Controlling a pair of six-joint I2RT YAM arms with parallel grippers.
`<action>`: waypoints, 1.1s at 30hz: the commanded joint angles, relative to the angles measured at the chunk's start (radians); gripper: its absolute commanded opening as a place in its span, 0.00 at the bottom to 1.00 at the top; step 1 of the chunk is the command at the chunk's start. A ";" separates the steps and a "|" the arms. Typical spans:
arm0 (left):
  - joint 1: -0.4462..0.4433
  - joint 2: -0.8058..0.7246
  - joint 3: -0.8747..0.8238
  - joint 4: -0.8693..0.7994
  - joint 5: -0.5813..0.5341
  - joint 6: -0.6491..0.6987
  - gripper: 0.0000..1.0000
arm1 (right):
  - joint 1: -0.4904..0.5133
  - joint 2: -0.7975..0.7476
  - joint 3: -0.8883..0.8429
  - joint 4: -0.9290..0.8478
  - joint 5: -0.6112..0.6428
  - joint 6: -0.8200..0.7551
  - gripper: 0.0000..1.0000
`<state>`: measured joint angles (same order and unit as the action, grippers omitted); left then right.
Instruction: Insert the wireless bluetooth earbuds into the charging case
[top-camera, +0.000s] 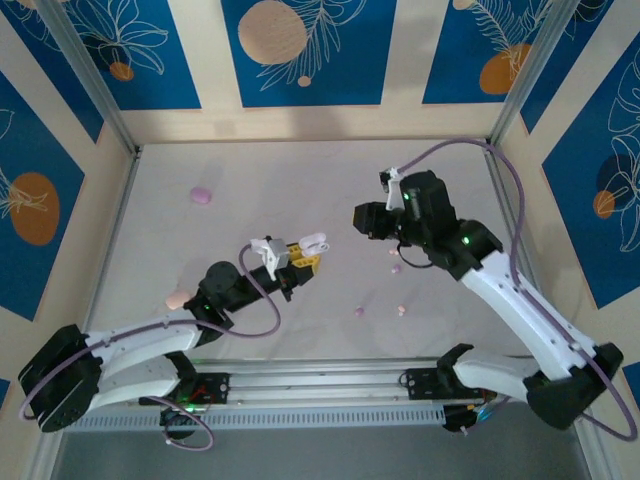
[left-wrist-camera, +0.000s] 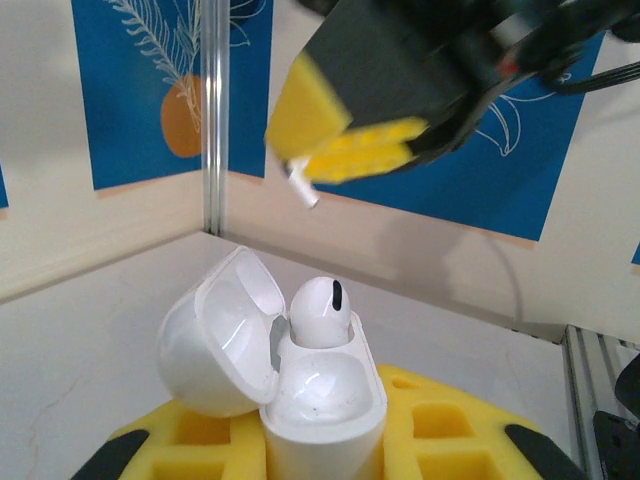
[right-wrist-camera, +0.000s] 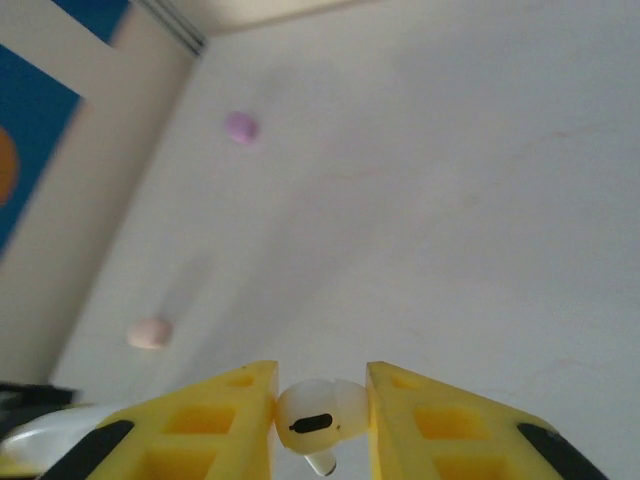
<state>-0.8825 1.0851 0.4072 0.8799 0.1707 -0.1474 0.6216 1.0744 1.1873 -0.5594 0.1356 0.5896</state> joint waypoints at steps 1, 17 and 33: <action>-0.036 0.033 0.046 0.116 -0.056 -0.002 0.19 | 0.075 -0.050 -0.053 0.160 0.030 0.088 0.28; -0.125 0.115 0.076 0.227 -0.222 0.088 0.19 | 0.349 -0.064 -0.159 0.383 0.227 0.073 0.28; -0.134 0.125 0.074 0.261 -0.240 0.074 0.19 | 0.390 -0.031 -0.160 0.367 0.271 0.030 0.28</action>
<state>-1.0031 1.2083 0.4519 1.0760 -0.0616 -0.0715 1.0046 1.0405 1.0351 -0.2161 0.3687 0.6373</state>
